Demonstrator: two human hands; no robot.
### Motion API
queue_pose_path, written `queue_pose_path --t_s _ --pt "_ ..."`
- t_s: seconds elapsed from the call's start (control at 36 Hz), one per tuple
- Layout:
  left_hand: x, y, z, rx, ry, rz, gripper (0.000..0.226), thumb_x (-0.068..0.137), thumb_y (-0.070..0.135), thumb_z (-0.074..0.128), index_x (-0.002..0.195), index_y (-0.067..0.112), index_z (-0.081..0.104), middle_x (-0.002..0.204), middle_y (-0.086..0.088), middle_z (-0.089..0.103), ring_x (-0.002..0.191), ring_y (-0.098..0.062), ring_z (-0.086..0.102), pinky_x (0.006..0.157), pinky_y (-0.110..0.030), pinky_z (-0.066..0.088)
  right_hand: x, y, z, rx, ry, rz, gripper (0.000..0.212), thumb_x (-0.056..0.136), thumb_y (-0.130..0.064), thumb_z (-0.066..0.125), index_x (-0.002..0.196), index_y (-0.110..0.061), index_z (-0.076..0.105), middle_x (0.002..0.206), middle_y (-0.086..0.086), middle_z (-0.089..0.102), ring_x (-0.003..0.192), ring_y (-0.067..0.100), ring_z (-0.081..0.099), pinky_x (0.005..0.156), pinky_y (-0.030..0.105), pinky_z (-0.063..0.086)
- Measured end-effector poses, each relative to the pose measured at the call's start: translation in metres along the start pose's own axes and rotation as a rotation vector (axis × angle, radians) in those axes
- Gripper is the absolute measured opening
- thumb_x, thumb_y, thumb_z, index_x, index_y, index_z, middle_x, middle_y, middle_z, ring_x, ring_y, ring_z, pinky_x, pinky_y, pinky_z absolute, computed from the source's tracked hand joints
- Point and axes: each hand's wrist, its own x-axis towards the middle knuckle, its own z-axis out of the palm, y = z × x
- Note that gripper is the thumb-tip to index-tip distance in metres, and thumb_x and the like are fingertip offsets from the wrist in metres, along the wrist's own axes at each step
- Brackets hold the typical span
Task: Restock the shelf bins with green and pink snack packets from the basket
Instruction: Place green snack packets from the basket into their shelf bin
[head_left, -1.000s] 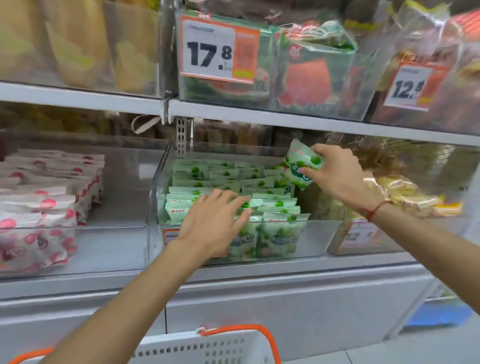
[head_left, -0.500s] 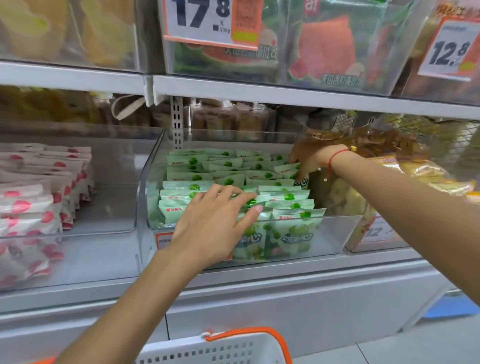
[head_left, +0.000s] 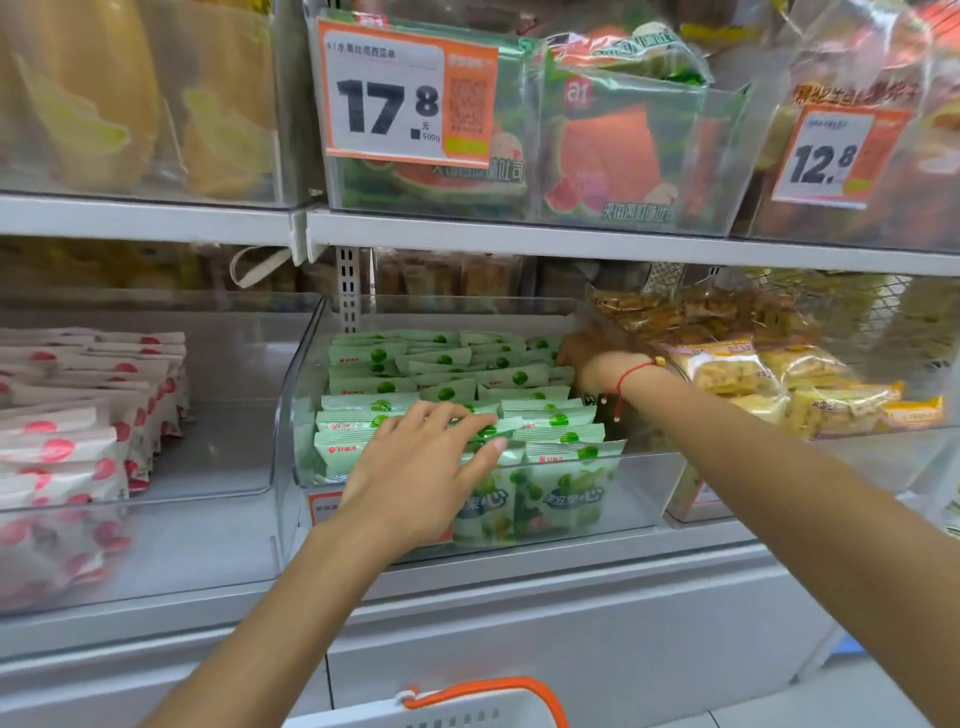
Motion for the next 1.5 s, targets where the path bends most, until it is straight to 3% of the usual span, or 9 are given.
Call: queue_pose_path --t_s 0.11,0.47,0.64,0.72,0.86,1.08,1.22,1.36,1.5 --pt "0.001 0.0 0.0 -0.019 0.029 -0.005 0.053 0.098 0.056 0.017 0.146 0.038 0.027 0.144 0.015 0.037 0.133 -0.01 0.029 0.105 -0.03 0.027 -0.008 0.005 -0.01 0.098 0.069 -0.037 0.056 0.084 -0.001 0.065 0.136 -0.013 0.049 0.142 0.011 0.045 0.13 0.029 0.043 0.104 0.03 0.038" --pt "-0.025 0.011 -0.001 -0.192 0.494 0.098 0.03 0.091 0.038 0.059 0.12 0.028 0.06 0.118 0.012 0.06 0.112 -0.009 0.047 0.09 -0.023 0.03 -0.15 -0.008 -0.019 0.526 0.43 -0.21 0.034 0.082 -0.014 0.072 0.113 -0.023 0.065 0.101 -0.005 0.063 0.081 0.009 0.062 0.071 0.021 0.05" --pt "-0.078 0.009 0.017 -0.248 0.552 0.052 0.018 0.087 0.035 0.054 0.1 0.029 0.065 0.099 0.015 0.063 0.094 -0.009 0.052 0.075 -0.025 0.037 -0.2 -0.051 0.006 0.658 0.237 -0.354 0.018 0.079 -0.014 0.074 0.094 -0.023 0.07 0.081 -0.007 0.068 0.072 0.007 0.062 0.065 0.015 0.05" --pt "-0.109 -0.002 0.041 -0.302 0.505 -0.054 0.018 0.086 0.036 0.052 0.094 0.029 0.066 0.092 0.017 0.064 0.086 -0.006 0.052 0.069 -0.02 0.035 -0.199 -0.07 0.039 0.656 0.045 -0.375 0.017 0.079 -0.01 0.071 0.086 -0.025 0.071 0.076 -0.004 0.069 0.068 0.008 0.062 0.067 0.022 0.051" --pt "-0.164 -0.019 0.089 -0.432 0.226 -0.364 0.012 0.089 0.027 0.061 0.098 0.036 0.064 0.092 0.019 0.06 0.088 -0.005 0.055 0.07 -0.027 0.044 -0.202 -0.1 0.11 0.538 -0.346 -0.43 0.019 0.082 -0.007 0.062 0.096 -0.014 0.072 0.072 -0.008 0.063 0.059 -0.006 0.054 0.059 0.005 0.038" --pt "-0.229 -0.04 0.181 -0.308 -0.429 -0.473 0.03 0.093 0.026 0.055 0.122 0.028 0.06 0.125 0.004 0.061 0.116 -0.017 0.055 0.09 -0.03 0.044 -0.218 -0.142 0.239 0.127 -0.889 -0.551 0.031 0.091 -0.013 0.06 0.121 -0.01 0.062 0.121 0.011 0.061 0.103 0.027 0.058 0.085 0.031 0.044" --pt "-0.276 -0.047 0.23 -0.145 -0.819 -0.345 0.052 0.094 0.038 0.052 0.143 0.029 0.038 0.153 -0.001 0.028 0.142 -0.023 0.022 0.114 -0.04 0.026 -0.236 -0.163 0.312 -0.047 -0.892 -0.492 0.051 0.093 -0.013 0.054 0.141 -0.009 0.04 0.144 0.018 0.041 0.123 0.034 0.049 0.093 0.04 0.046" --pt "-0.294 -0.043 0.245 -0.132 -0.791 -0.33 0.057 0.095 0.035 0.051 0.147 0.032 0.028 0.158 0.002 0.012 0.146 -0.021 0.006 0.116 -0.044 0.023 -0.259 -0.158 0.364 -0.117 -0.825 -0.333 0.071 0.094 -0.017 0.049 0.151 -0.006 0.008 0.153 0.014 0.024 0.133 0.032 0.036 0.106 0.045 0.038" --pt "-0.281 -0.042 0.248 -0.13 -0.766 -0.349 0.046 0.096 0.032 0.049 0.141 0.032 0.039 0.152 0.001 0.024 0.141 -0.02 0.017 0.113 -0.04 0.026 -0.27 -0.154 0.385 -0.194 -0.704 -0.388 0.055 0.085 -0.01 0.055 0.136 -0.003 0.036 0.134 0.014 0.044 0.125 0.028 0.04 0.102 0.038 0.04"
